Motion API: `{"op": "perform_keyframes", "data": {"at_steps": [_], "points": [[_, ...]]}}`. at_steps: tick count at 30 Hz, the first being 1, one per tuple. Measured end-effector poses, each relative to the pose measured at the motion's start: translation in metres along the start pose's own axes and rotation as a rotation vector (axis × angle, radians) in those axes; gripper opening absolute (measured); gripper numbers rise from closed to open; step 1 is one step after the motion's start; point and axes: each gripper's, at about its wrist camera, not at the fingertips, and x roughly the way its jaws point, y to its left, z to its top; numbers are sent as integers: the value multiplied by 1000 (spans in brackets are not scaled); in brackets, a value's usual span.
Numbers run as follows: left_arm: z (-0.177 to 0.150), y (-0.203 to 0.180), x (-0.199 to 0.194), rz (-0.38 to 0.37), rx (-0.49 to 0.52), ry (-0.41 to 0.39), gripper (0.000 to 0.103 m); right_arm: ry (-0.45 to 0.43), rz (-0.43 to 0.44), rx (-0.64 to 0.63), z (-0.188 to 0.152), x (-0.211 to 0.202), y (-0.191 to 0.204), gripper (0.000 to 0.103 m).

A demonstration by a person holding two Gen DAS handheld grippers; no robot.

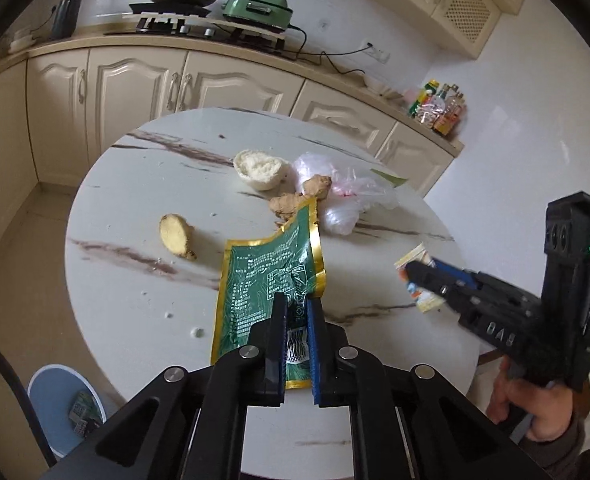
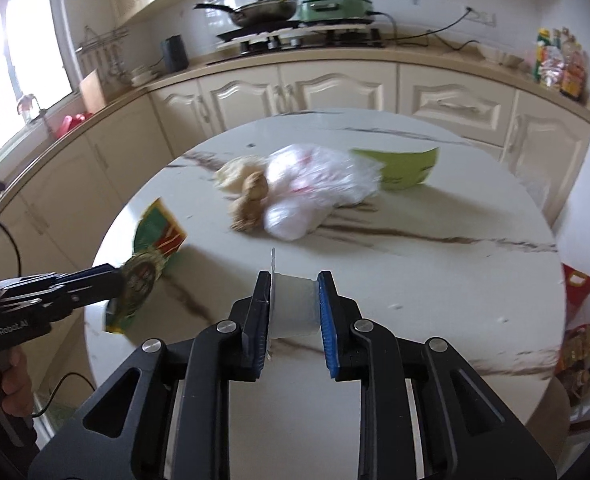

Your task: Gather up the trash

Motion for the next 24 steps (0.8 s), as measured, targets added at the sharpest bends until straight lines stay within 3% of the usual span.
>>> {"op": "perform_keyframes", "data": {"at_steps": [2, 8, 10, 11, 12, 13, 14, 16, 20, 24], "points": [[0, 0, -3, 14, -17, -11, 0, 7, 26, -10, -3, 4, 8, 22], [2, -8, -15, 4, 6, -54, 0, 17, 82, -32, -8, 11, 31, 22], [-1, -6, -17, 33, 12, -52, 0, 23, 78, -40, -8, 13, 35, 22], [-4, -4, -20, 85, 19, -48, 2, 23, 81, -35, -8, 13, 35, 22], [-6, -5, -19, 129, 42, -42, 6, 23, 86, -32, -8, 13, 34, 22], [-7, -4, -20, 155, 64, -38, 22, 24, 90, -30, -8, 13, 34, 22], [-9, -6, -18, 181, 85, -32, 50, 28, 90, -32, -10, 13, 34, 22], [-12, -11, -11, 203, 89, -35, 70, 37, 90, -29, -11, 16, 34, 22], [-14, -17, 18, 219, 105, 42, 69, 58, 94, -19, -17, 24, 34, 22], [-14, -22, 48, 280, 134, 88, 69, 69, 94, -14, -21, 29, 35, 22]]}}
